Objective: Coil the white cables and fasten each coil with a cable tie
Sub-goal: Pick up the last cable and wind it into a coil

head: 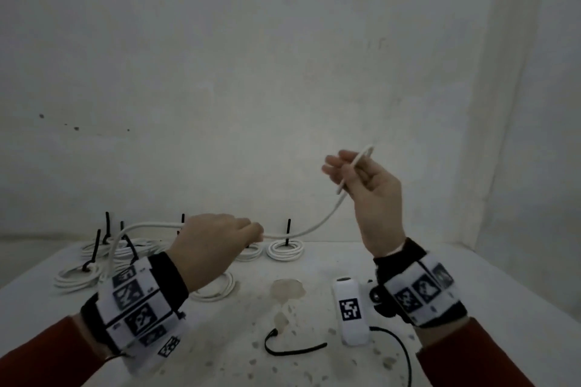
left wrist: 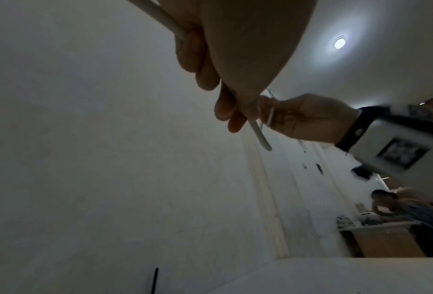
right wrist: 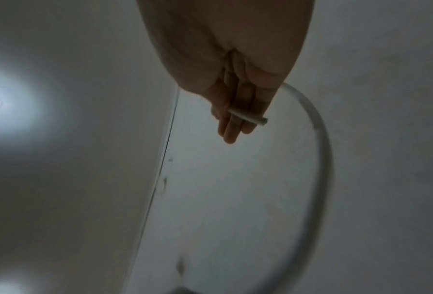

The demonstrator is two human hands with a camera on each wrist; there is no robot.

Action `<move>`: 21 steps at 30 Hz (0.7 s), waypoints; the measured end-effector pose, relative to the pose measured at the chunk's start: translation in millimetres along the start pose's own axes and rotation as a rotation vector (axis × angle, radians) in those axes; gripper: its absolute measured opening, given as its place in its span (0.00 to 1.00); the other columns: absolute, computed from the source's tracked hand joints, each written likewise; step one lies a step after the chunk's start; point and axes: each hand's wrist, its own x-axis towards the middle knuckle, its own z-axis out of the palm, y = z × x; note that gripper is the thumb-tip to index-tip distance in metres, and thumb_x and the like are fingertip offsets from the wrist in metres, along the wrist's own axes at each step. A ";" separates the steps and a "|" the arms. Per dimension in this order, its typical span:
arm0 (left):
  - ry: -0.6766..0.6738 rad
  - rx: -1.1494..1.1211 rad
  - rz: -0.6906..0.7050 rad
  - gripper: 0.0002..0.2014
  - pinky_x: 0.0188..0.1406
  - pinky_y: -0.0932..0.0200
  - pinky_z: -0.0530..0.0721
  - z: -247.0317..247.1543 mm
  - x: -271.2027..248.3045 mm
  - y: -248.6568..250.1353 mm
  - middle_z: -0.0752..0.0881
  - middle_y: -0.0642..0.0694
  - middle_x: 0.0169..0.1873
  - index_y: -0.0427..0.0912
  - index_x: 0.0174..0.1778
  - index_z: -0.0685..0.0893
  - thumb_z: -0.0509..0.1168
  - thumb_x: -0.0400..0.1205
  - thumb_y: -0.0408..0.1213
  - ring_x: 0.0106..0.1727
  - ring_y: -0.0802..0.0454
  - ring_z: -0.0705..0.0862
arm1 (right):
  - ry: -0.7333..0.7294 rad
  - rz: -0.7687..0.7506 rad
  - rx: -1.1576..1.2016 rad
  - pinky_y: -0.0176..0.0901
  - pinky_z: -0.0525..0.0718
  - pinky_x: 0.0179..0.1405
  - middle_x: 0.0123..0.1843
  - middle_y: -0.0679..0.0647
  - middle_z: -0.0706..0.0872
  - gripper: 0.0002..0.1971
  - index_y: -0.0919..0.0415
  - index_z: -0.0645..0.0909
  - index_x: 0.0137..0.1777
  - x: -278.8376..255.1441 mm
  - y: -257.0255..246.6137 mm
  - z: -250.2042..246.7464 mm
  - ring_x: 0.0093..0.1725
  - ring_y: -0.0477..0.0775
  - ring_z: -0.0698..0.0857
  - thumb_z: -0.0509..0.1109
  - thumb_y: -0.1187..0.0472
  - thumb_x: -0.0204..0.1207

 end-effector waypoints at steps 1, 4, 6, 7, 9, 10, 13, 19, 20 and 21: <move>0.016 -0.010 0.027 0.15 0.20 0.64 0.56 -3.4 -0.4 1.5 0.80 0.54 0.23 0.50 0.35 0.84 0.84 0.61 0.37 0.19 0.50 0.77 | -0.075 -0.028 -0.161 0.38 0.86 0.50 0.43 0.52 0.91 0.09 0.65 0.81 0.51 -2.4 5.5 0.6 0.44 0.51 0.91 0.63 0.76 0.80; 0.038 -0.049 0.081 0.14 0.21 0.65 0.58 -12.6 -2.8 2.0 0.81 0.54 0.25 0.50 0.38 0.85 0.81 0.64 0.34 0.21 0.50 0.78 | -0.413 -0.106 -0.712 0.32 0.84 0.50 0.44 0.48 0.89 0.08 0.64 0.83 0.52 -12.0 18.0 -4.2 0.44 0.44 0.89 0.64 0.73 0.80; 0.046 -0.030 0.110 0.06 0.22 0.65 0.57 -18.1 -5.2 -3.0 0.82 0.54 0.26 0.51 0.39 0.85 0.72 0.70 0.36 0.22 0.50 0.79 | -0.663 -0.087 -0.933 0.35 0.84 0.47 0.46 0.46 0.88 0.08 0.63 0.82 0.52 -19.7 16.7 -6.1 0.43 0.44 0.88 0.61 0.69 0.83; 0.042 -0.032 0.108 0.04 0.22 0.64 0.57 -20.3 -5.8 -7.9 0.82 0.54 0.27 0.51 0.39 0.84 0.66 0.72 0.38 0.22 0.49 0.79 | -0.758 -0.053 -0.981 0.35 0.83 0.45 0.47 0.45 0.88 0.08 0.60 0.81 0.51 -23.0 13.8 -6.1 0.41 0.43 0.87 0.60 0.67 0.84; 0.022 -0.061 0.075 0.09 0.20 0.64 0.59 -23.0 -6.7 -18.4 0.82 0.53 0.27 0.50 0.39 0.84 0.58 0.77 0.42 0.22 0.48 0.79 | -0.873 0.047 -0.995 0.28 0.77 0.40 0.47 0.48 0.89 0.10 0.55 0.80 0.50 -29.1 7.8 -5.2 0.38 0.35 0.84 0.58 0.65 0.86; 0.024 -0.076 0.064 0.11 0.19 0.63 0.59 -23.1 -6.9 -22.7 0.83 0.53 0.27 0.50 0.40 0.84 0.56 0.78 0.44 0.23 0.48 0.79 | -0.902 0.087 -0.980 0.26 0.74 0.38 0.43 0.47 0.89 0.10 0.56 0.82 0.52 -32.2 5.7 -4.9 0.36 0.33 0.82 0.58 0.64 0.86; 0.060 -0.123 0.054 0.14 0.18 0.62 0.64 -25.3 -5.8 -25.0 0.83 0.53 0.28 0.50 0.40 0.84 0.54 0.81 0.48 0.25 0.47 0.80 | -0.908 0.122 -0.891 0.29 0.71 0.33 0.29 0.42 0.82 0.12 0.58 0.85 0.53 -40.5 1.9 -3.2 0.29 0.40 0.79 0.58 0.61 0.85; 0.173 -0.215 0.025 0.20 0.19 0.61 0.67 -36.4 9.3 -23.5 0.80 0.51 0.29 0.49 0.44 0.84 0.49 0.85 0.53 0.29 0.47 0.81 | -0.724 0.326 -0.356 0.32 0.63 0.26 0.24 0.46 0.67 0.16 0.68 0.87 0.43 -43.3 -10.1 -1.3 0.25 0.47 0.64 0.57 0.66 0.71; 0.179 -0.225 0.017 0.19 0.20 0.61 0.65 -36.9 12.5 -23.2 0.80 0.51 0.30 0.49 0.44 0.84 0.50 0.85 0.52 0.29 0.47 0.81 | -0.723 0.337 -0.297 0.35 0.61 0.26 0.23 0.48 0.65 0.16 0.68 0.87 0.42 -44.0 -10.8 -0.5 0.25 0.48 0.62 0.56 0.66 0.70; 0.191 -0.230 0.010 0.18 0.20 0.62 0.65 -36.4 15.6 -23.1 0.81 0.51 0.30 0.49 0.45 0.84 0.52 0.84 0.52 0.29 0.47 0.81 | -0.719 0.356 -0.235 0.36 0.60 0.26 0.22 0.49 0.63 0.17 0.67 0.87 0.41 -44.4 -11.0 -0.1 0.25 0.50 0.60 0.55 0.65 0.69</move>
